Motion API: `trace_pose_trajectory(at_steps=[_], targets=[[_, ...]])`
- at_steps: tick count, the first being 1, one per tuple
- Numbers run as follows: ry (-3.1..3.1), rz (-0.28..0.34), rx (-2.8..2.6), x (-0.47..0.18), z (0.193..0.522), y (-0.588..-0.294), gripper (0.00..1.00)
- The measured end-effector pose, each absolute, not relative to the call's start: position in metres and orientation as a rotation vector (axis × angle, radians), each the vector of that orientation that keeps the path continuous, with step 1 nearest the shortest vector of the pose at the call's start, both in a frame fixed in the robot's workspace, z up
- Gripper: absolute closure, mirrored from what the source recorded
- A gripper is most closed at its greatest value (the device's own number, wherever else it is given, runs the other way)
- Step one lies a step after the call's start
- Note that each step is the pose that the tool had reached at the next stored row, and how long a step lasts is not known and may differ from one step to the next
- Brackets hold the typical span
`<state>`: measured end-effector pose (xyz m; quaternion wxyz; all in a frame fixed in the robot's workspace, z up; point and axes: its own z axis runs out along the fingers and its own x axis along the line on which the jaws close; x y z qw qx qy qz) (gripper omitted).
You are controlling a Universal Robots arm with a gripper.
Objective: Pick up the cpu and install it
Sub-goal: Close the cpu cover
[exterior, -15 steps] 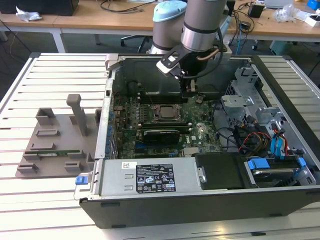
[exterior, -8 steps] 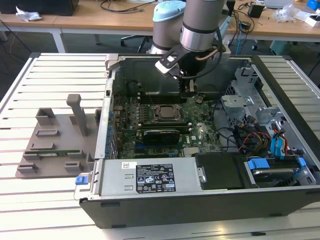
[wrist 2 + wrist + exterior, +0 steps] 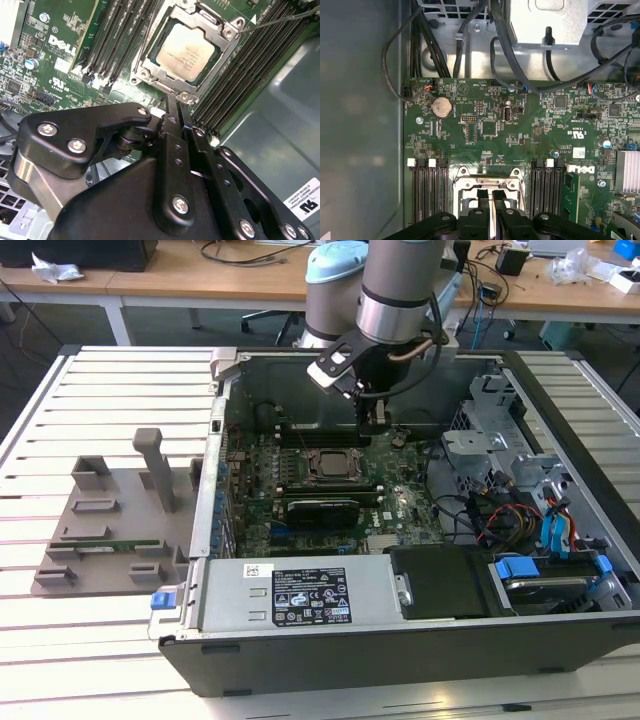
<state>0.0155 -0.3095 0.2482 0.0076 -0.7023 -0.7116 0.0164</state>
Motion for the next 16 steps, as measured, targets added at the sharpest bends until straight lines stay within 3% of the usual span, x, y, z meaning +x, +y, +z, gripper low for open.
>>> trace_pose_trajectory(at_steps=[16], targets=[[-2.225, 0.051, -2.196, -0.037, 0.213, -0.310, 0.83]])
